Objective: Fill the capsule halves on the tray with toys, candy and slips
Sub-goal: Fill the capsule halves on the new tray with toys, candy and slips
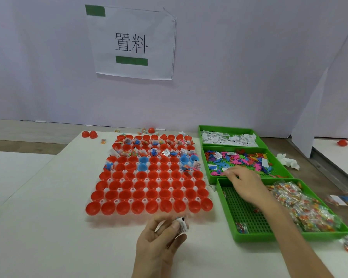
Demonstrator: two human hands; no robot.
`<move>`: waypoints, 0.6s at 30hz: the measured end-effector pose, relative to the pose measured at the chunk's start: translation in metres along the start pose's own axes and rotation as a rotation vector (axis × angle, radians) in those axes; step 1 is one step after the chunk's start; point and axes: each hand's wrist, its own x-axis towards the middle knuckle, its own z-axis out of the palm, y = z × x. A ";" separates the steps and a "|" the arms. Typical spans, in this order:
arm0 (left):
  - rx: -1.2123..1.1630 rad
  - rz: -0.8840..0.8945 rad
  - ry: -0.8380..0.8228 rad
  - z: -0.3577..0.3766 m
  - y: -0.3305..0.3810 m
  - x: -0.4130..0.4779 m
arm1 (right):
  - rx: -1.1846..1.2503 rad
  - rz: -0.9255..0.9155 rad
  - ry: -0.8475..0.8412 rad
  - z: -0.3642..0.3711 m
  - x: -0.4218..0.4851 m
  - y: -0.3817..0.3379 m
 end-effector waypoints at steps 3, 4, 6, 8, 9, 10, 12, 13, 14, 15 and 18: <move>-0.005 -0.011 0.015 0.001 0.000 0.000 | 0.031 0.004 0.036 0.003 0.002 0.004; -0.013 -0.015 0.018 0.001 0.000 0.000 | 0.062 0.004 0.061 0.004 0.002 0.006; -0.023 -0.013 0.024 0.001 0.000 0.000 | 0.142 -0.005 0.126 0.003 0.002 0.007; -0.022 0.001 0.027 0.000 0.000 0.000 | 0.223 -0.037 0.211 0.000 0.000 0.006; -0.022 0.011 0.023 0.000 0.000 -0.001 | 0.279 -0.046 0.253 -0.003 -0.002 0.004; -0.024 0.023 0.020 0.000 0.000 -0.001 | 0.368 -0.047 0.277 -0.007 -0.004 0.002; -0.028 0.048 0.033 -0.001 0.000 -0.001 | 0.609 -0.057 0.255 -0.012 -0.009 -0.006; -0.026 0.061 0.044 -0.002 -0.001 -0.001 | 0.703 -0.077 0.235 -0.014 -0.012 -0.010; -0.021 0.076 0.054 -0.002 -0.001 -0.001 | 0.768 -0.106 0.224 -0.015 -0.015 -0.017; -0.017 0.092 0.065 -0.003 -0.002 -0.001 | 0.823 -0.140 0.218 -0.015 -0.019 -0.025; -0.007 0.141 0.109 -0.004 -0.004 -0.001 | 1.009 -0.221 0.205 -0.010 -0.031 -0.050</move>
